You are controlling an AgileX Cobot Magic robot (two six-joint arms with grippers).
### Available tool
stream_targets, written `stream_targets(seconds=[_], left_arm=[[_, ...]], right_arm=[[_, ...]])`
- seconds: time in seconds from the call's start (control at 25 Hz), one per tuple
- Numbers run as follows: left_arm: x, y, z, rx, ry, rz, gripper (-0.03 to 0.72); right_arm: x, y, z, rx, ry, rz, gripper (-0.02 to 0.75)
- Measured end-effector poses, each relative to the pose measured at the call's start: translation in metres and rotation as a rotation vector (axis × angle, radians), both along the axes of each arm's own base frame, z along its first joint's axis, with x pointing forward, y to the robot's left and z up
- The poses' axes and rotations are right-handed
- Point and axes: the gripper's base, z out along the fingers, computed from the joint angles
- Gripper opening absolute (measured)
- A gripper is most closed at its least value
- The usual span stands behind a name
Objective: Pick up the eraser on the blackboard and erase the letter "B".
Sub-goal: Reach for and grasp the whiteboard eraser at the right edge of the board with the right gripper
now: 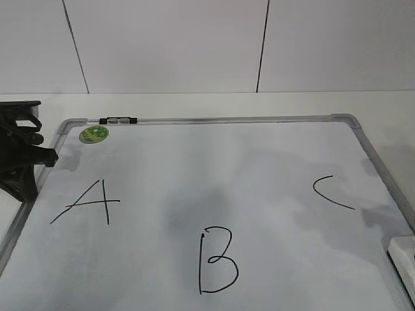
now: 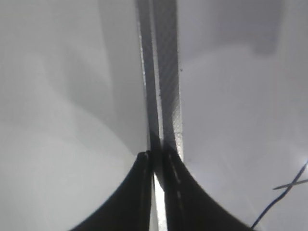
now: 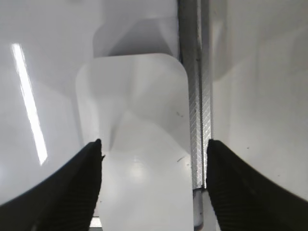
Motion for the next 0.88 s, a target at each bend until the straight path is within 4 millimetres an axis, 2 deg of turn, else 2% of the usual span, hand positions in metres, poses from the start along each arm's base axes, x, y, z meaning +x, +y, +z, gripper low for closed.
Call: stream_targets(seconds=[0.56, 0.68, 0.88], left_arm=[[0.0, 0.0, 0.0, 0.0, 0.0, 0.0, 0.025], [0.0, 0.0, 0.0, 0.0, 0.0, 0.0, 0.025], [0.0, 0.0, 0.0, 0.0, 0.0, 0.0, 0.025]], right_arm=[[-0.004, 0.0, 0.001, 0.004, 0.037, -0.007, 0.538], [-0.007, 0.0, 0.01, 0.001, -0.03, -0.009, 0.538], [-0.028, 0.001, 0.027, -0.002, -0.151, -0.009, 0.537]])
